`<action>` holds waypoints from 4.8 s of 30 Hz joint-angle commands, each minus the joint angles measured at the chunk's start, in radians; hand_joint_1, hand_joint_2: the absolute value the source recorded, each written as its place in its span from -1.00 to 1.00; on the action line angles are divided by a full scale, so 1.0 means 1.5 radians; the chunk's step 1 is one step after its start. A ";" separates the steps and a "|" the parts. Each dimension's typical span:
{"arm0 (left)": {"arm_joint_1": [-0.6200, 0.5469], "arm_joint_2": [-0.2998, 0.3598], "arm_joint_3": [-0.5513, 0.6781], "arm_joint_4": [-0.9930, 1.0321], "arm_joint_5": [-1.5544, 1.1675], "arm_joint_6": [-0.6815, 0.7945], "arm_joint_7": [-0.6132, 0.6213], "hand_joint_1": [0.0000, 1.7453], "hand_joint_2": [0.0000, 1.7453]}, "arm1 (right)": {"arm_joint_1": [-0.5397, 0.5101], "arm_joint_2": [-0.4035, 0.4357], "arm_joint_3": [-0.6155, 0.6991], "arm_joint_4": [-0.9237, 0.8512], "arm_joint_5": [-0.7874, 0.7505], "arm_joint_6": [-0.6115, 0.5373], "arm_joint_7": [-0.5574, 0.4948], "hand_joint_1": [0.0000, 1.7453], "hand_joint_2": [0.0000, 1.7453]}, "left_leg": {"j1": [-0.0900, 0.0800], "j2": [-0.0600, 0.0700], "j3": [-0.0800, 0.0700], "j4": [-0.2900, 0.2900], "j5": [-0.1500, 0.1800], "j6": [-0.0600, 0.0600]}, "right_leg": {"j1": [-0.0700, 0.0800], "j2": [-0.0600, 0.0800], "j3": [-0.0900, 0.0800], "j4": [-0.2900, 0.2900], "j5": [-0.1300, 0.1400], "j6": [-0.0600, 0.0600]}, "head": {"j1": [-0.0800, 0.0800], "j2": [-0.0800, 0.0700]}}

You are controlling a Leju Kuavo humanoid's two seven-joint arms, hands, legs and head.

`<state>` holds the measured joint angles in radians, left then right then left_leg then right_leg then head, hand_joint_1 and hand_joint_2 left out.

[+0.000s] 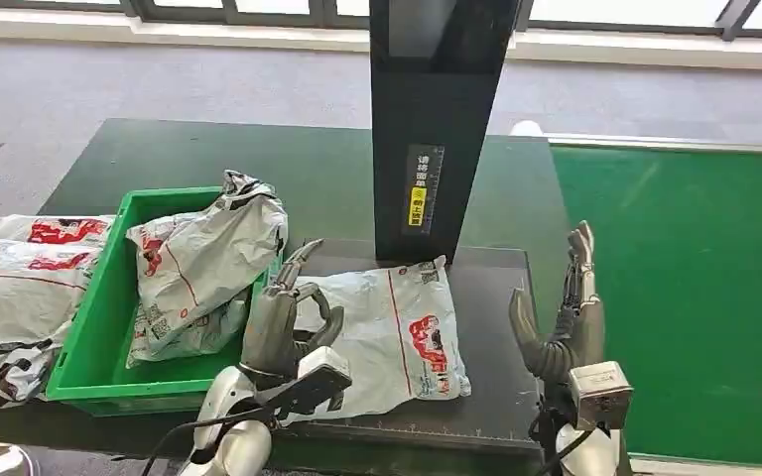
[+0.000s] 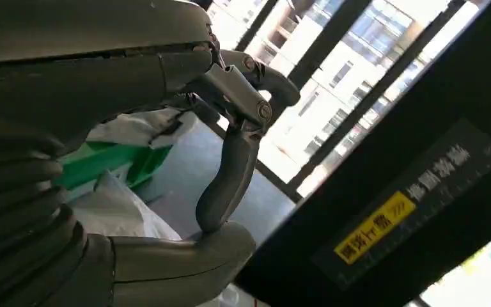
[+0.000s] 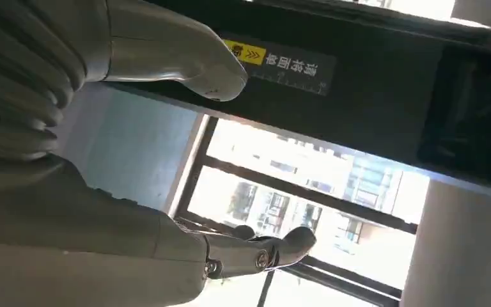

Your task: Moved the parcel from conveyor to table for the left to box.

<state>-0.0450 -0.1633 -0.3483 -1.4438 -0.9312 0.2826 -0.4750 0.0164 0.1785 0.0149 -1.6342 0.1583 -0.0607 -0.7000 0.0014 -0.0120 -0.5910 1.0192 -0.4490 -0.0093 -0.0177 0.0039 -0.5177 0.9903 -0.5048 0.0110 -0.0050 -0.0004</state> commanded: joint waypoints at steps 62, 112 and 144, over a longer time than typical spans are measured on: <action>-0.169 -0.034 -0.160 0.466 -0.102 -0.014 0.052 1.00 1.00 | -0.095 -0.007 0.016 0.143 -0.024 -0.016 0.001 -1.00 1.00 | 0.000 -0.001 0.003 -0.001 0.002 0.000 | 0.000 -0.001 0.004 -0.001 0.001 0.000 | 0.000 0.000; -0.169 -0.034 -0.160 0.466 -0.102 -0.014 0.052 1.00 1.00 | -0.095 -0.007 0.016 0.143 -0.024 -0.016 0.001 -1.00 1.00 | 0.000 0.000 0.002 -0.002 0.002 0.000 | 0.001 -0.001 0.003 -0.002 0.002 0.000 | 0.000 0.000; 0.124 0.049 0.082 -0.208 0.325 0.044 -0.149 1.00 1.00 | -0.064 -0.012 0.044 0.128 -0.072 -0.011 0.001 -1.00 1.00 | 0.000 0.006 0.001 -0.002 -0.001 -0.003 | 0.001 0.006 -0.001 0.001 0.000 -0.002 | 0.000 0.000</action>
<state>0.0136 -0.1163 -0.3840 -1.4362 -0.2946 0.3958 -0.6581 -0.0663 0.1892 0.0237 -1.4607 0.0599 -0.0725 -0.7004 0.0029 -0.0086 -0.5907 1.0173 -0.4496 -0.0126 -0.0161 0.0077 -0.5188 0.9914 -0.5060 0.0081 -0.0053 0.0000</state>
